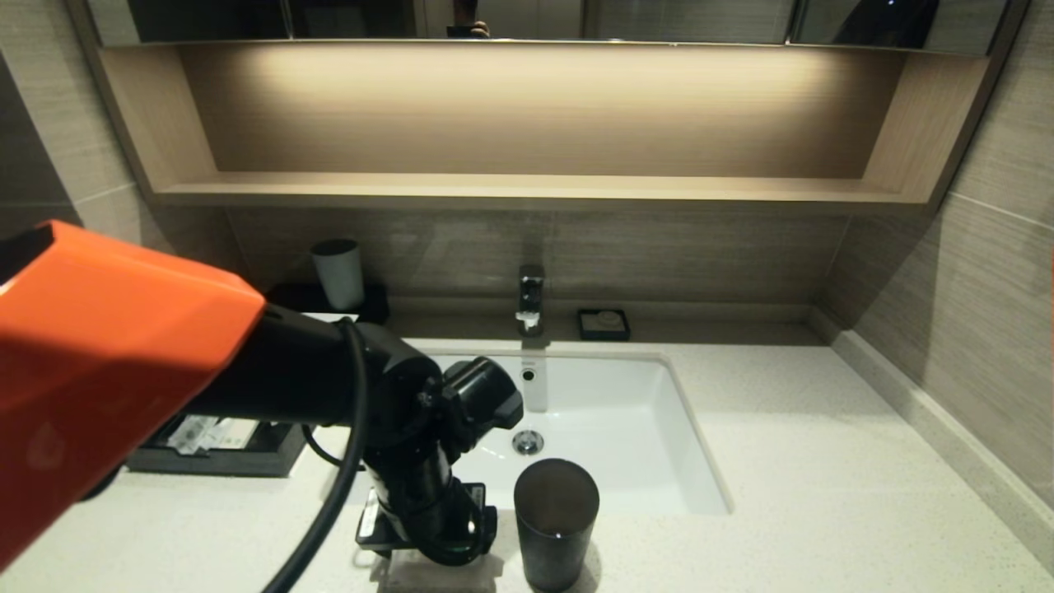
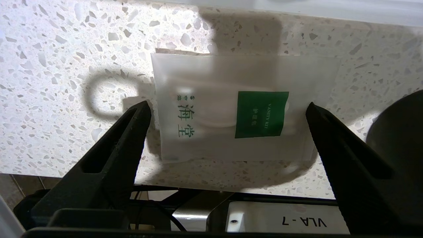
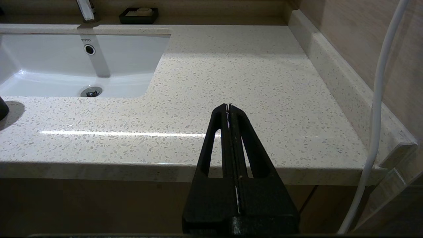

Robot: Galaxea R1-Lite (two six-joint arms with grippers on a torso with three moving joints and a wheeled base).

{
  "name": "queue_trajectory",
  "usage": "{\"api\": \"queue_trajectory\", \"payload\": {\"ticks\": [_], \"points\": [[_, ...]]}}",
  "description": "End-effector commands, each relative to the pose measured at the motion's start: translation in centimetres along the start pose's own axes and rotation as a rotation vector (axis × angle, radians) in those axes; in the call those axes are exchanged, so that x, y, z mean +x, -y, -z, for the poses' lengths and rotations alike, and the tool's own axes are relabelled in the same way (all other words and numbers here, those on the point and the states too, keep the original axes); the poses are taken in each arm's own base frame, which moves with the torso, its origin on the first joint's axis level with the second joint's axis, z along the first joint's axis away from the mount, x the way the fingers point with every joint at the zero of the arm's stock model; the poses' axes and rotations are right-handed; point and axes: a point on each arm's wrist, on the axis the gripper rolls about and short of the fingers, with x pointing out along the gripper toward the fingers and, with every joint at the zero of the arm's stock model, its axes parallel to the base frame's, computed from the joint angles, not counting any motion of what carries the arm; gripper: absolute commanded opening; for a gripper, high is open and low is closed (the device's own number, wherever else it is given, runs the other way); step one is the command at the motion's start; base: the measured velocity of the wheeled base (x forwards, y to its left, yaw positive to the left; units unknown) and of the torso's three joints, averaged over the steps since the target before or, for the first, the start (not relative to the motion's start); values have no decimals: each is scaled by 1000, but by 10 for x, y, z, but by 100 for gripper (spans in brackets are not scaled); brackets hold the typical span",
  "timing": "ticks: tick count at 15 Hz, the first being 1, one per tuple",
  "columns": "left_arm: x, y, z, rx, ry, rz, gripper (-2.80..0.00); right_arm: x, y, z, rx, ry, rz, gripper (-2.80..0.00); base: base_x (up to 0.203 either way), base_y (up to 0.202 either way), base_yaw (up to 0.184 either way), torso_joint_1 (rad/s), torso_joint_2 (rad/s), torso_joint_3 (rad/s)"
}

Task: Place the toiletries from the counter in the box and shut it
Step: Pick up the bathroom toiletry

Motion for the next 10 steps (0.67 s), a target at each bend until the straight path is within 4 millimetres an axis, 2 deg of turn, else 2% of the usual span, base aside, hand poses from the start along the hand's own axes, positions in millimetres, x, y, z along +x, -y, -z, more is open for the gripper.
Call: {"api": "queue_trajectory", "payload": {"ticks": [1, 10], "points": [[1, 0, 0, -4, -5, -6, 0, 0, 0, 0, 0, -1, 0, -280, 0, 0, 0, 0, 0, 0], [2, 0, 0, -4, -4, -7, 0, 0, 0, 0, 0, -1, 0, -280, 0, 0, 0, 0, 0, 0]]}}
